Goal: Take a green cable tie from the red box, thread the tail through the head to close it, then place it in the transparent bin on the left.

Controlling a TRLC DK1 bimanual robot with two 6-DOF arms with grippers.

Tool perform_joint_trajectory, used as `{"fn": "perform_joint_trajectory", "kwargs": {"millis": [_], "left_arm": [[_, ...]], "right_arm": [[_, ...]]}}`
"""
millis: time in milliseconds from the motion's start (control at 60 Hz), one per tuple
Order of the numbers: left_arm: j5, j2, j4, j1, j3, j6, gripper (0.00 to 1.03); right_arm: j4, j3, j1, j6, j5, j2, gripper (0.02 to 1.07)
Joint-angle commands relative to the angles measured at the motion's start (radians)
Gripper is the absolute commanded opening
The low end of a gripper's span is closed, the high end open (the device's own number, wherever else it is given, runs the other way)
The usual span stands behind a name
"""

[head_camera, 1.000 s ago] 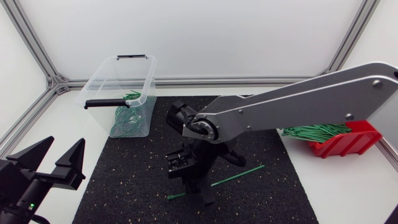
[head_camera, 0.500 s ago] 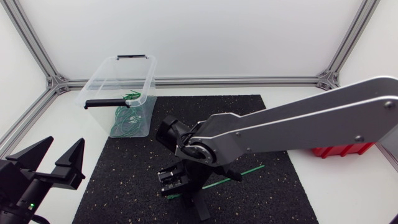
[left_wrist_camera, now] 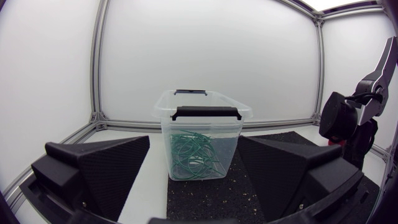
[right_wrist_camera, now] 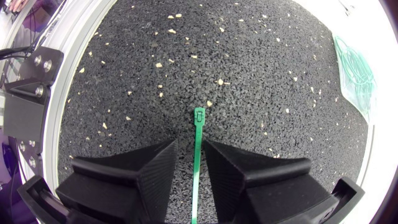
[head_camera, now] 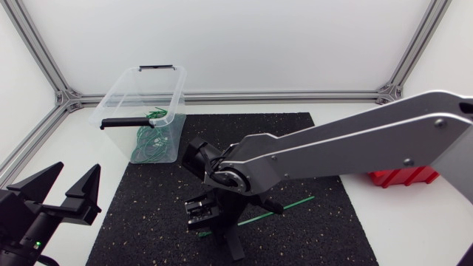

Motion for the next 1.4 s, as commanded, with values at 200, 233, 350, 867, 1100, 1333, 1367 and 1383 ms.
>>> {"fn": "perform_joint_trajectory", "kwargs": {"millis": [200,233,350,867,1100,1333,1367,1383], "left_arm": [[-0.004,0.004,-0.027,-0.010,-0.039,0.020,0.99],[-0.004,0.004,-0.027,-0.012,-0.039,0.020,0.99],[-0.004,0.004,-0.027,-0.013,-0.039,0.020,0.99],[0.036,0.008,-0.051,-0.013,-0.001,0.023,0.96],[0.098,0.146,-0.100,-0.009,0.117,0.014,0.94],[0.200,0.323,-0.172,-0.001,0.294,-0.003,0.91],[0.234,0.341,-0.180,0.000,0.312,-0.003,0.88],[0.248,0.350,-0.180,0.000,0.320,-0.002,0.87]], "right_arm": [[0.047,0.024,0.011,0.024,0.005,0.053,0.09],[0.047,0.021,0.011,0.024,0.008,0.053,0.07],[0.052,0.004,0.011,0.027,0.014,0.041,0.07],[-0.195,0.131,-0.099,0.047,-0.136,-0.105,0.07],[-0.309,0.196,-0.156,0.061,-0.207,-0.131,0.07],[-0.445,0.292,-0.213,0.067,-0.317,-0.127,0.07],[-0.467,0.306,-0.220,0.067,-0.334,-0.125,0.07],[-0.476,0.314,-0.223,0.067,-0.342,-0.125,0.07]]}}
